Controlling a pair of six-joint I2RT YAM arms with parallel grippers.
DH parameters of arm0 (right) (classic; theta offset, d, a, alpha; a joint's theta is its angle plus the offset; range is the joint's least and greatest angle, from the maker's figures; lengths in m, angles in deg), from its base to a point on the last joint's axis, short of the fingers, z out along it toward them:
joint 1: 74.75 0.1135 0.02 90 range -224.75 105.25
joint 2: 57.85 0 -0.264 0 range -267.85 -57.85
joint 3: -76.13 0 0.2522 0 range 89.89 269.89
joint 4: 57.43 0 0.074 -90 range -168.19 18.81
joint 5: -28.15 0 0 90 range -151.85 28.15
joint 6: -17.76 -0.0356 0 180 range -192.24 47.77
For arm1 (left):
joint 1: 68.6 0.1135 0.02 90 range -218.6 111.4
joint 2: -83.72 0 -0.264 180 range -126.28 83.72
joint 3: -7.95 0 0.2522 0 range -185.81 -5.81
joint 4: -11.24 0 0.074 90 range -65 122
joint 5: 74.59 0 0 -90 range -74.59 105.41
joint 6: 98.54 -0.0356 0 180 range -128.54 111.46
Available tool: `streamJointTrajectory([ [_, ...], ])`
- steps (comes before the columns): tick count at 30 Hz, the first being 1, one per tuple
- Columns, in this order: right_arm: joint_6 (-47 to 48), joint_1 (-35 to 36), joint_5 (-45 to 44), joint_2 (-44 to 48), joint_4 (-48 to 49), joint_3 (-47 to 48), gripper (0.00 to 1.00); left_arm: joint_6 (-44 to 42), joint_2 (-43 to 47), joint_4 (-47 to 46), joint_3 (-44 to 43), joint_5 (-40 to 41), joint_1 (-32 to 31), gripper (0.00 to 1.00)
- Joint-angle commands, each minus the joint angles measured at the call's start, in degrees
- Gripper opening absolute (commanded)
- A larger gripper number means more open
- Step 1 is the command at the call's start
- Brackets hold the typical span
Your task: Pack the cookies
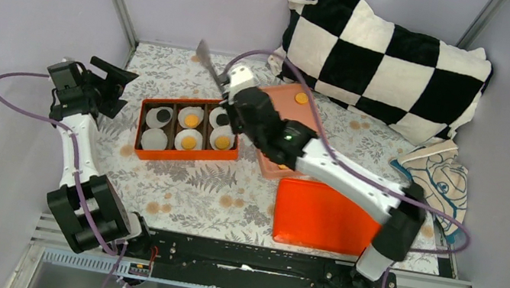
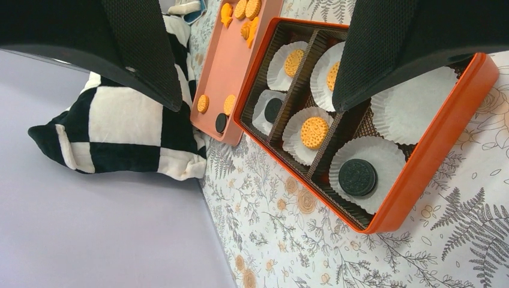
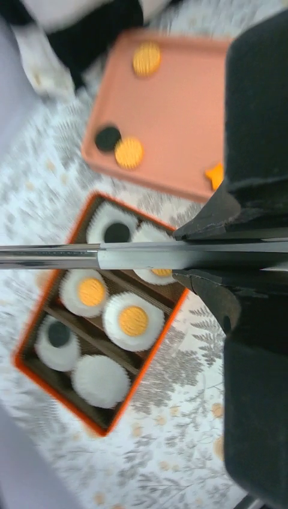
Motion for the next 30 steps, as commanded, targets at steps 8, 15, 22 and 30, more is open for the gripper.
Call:
streamJointTrajectory([
  [8,-3.5,-3.9,-26.9,10.9,-17.7,-12.4,0.25,-0.6,1.5,-2.9,0.7,-1.4,-1.2,0.99],
  [15,-9.7,-8.1,-17.5,11.1,-18.4,-20.7,0.25,-0.5,1.8,-3.0,1.3,-1.9,-2.1,0.99],
  [22,-9.2,-9.5,-9.5,9.0,-16.2,-22.8,0.34,-0.8,2.2,-2.8,2.0,-2.1,-2.1,0.99],
  [30,-8.1,-12.2,1.3,6.2,-15.3,-21.7,0.5,-1.1,2.1,-2.8,2.5,-2.8,-2.1,0.99],
])
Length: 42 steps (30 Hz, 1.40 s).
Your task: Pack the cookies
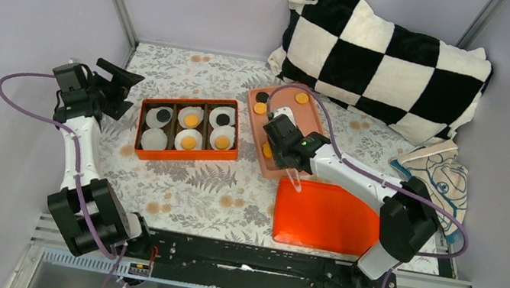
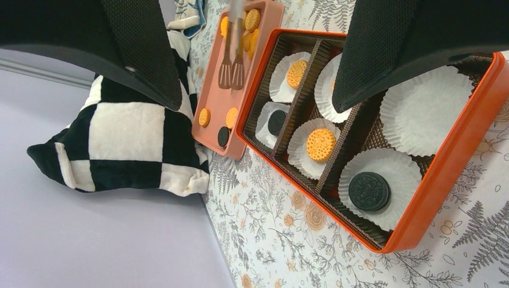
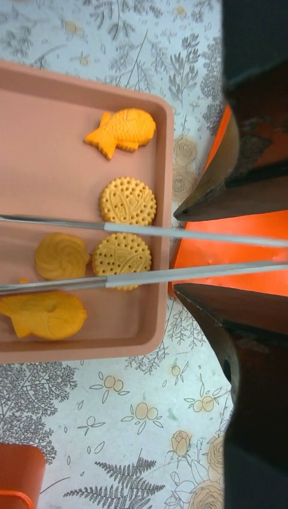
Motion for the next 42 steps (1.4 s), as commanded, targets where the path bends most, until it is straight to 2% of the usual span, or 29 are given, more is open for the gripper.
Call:
streamJointTrajectory([
  [1,0.1,-1.3,6.4,-2.1,1.8,1.3,0.5,-1.1,0.9,-2.4,0.9,-1.4,-0.3,0.99],
  [7,1.4,-2.9,10.3,-6.1,2.8,4.1,0.52,-1.2,1.0,-2.4,1.0,-1.6,-0.3,0.99],
  [10,1.5,-3.0,7.0,-8.7,-0.6,7.1,0.54,-1.0,1.0,-2.4,1.1,-1.9,-0.4,0.99],
  [11,1.0,-3.0,5.2,-8.8,-1.6,7.3,0.6,-1.0,1.0,-2.4,1.2,-2.1,-0.3,0.99],
  [13,0.2,-3.1,4.1,-7.4,-1.3,5.6,0.79,-1.0,1.1,-2.4,1.5,-2.1,-0.3,0.99],
  [14,0.0,-3.1,4.4,-6.4,-0.5,4.4,0.84,-1.0,1.2,-2.4,1.6,-2.1,-0.4,0.99],
  [18,-0.7,-3.5,3.2,-5.4,-0.1,2.0,0.87,-0.7,0.9,-3.0,2.4,-2.0,-1.0,0.99],
  [20,-0.6,-4.7,2.8,-5.5,0.0,1.2,0.87,-0.6,0.8,-2.9,2.4,-2.0,-1.3,0.99],
  [26,-1.3,-5.9,9.6,-5.7,0.2,-2.1,0.82,-0.3,0.9,-3.0,2.8,-1.9,-1.9,0.99],
  [28,-1.4,-5.9,10.5,-6.5,0.4,-2.6,0.65,-0.1,0.9,-3.0,2.9,-1.7,-2.4,0.99],
  [29,-1.4,-5.9,10.9,-7.0,0.4,-2.2,0.6,-0.1,0.8,-3.0,2.8,-1.6,-2.5,0.99],
  [34,-0.4,-5.9,12.9,-8.8,-0.2,0.9,0.44,0.0,0.2,-3.0,2.5,-2.6,-2.7,0.99],
  [38,0.7,-5.9,11.9,-9.9,-1.0,4.4,0.43,0.1,0.7,-2.9,2.5,-2.3,-2.7,0.99],
  [42,2.1,-5.9,10.7,-10.7,-1.4,7.4,0.49,0.2,0.7,-3.0,2.3,-2.3,-2.7,0.99],
])
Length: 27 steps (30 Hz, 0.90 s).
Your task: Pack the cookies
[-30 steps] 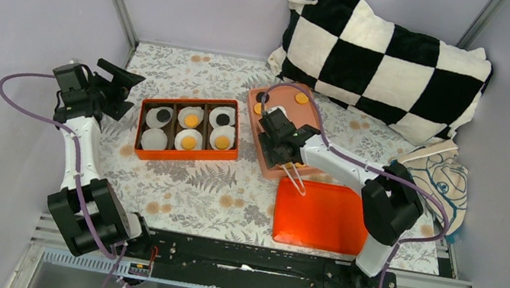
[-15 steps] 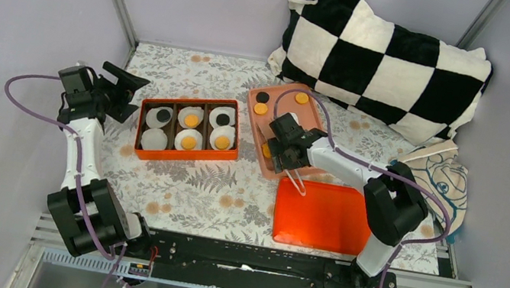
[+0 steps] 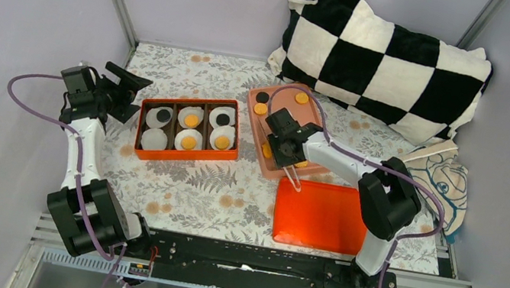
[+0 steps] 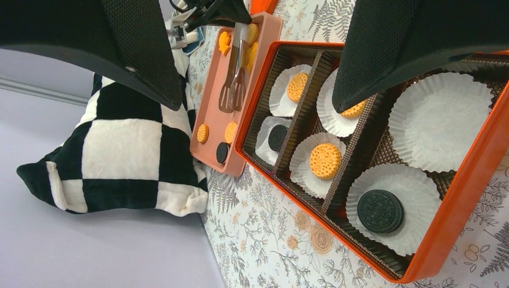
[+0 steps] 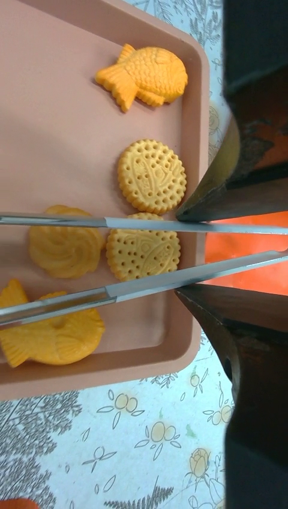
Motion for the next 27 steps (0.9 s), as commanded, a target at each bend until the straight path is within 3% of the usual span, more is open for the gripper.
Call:
streamJointTrajectory([
  [1,2.3,0.0,-0.4,-1.2,-1.1,5.3,0.5,0.2,0.6,-2.4,0.2,-1.1,-0.2,0.99],
  [13,2.7,-0.1,-3.0,-11.2,-6.2,17.7,0.53,1.2,0.4,-3.5,0.9,-2.8,-0.2,0.99],
  [16,2.5,-0.3,-3.7,-13.5,-7.0,19.5,0.61,1.3,0.4,-3.6,1.0,-3.2,-0.2,0.99],
  [27,3.1,-2.1,-1.7,-20.1,-5.7,26.2,0.58,1.2,0.2,-4.2,1.9,-3.7,-0.2,0.99],
])
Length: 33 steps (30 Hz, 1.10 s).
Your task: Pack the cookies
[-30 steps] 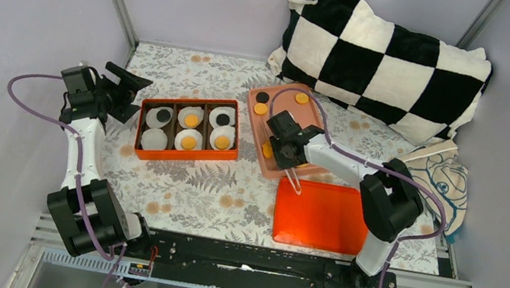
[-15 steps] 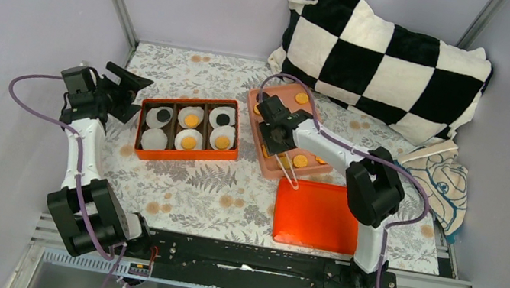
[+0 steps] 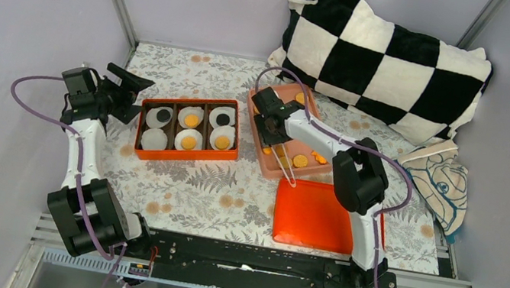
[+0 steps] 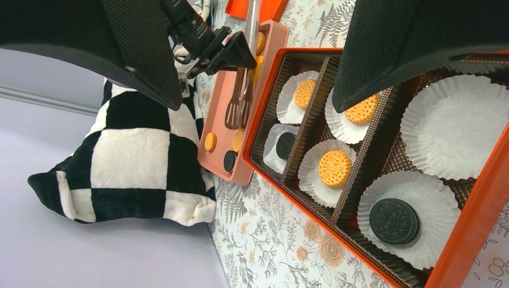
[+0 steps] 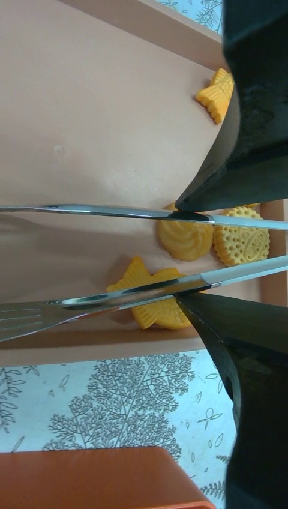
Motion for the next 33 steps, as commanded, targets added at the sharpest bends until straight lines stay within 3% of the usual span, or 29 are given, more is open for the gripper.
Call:
streamJointTrajectory([
  [1,1.0,-1.2,0.6,-3.9,0.0,4.1,0.57,-0.1,0.2,-3.0,1.0,-1.2,-0.2,0.99],
  [7,2.0,-1.9,1.1,-8.7,-2.2,11.5,0.51,0.0,-0.3,-3.4,1.6,-1.4,-0.2,0.99],
  [13,1.6,-2.2,2.0,-9.6,-1.9,13.3,0.6,-0.3,-0.6,-3.4,1.5,-1.2,-0.2,0.99],
  [21,1.8,-3.2,4.5,-13.8,-3.6,19.7,0.59,-0.2,-1.3,-3.6,1.5,-1.3,-0.3,0.99],
  [29,0.4,-4.0,4.0,-13.2,-2.7,20.8,0.34,-0.2,-1.9,-3.6,1.3,-1.4,-0.2,0.99],
  [33,0.2,-4.0,3.0,-7.9,-0.7,16.6,0.29,-0.1,-1.6,-3.6,1.2,-1.2,-0.3,0.99],
])
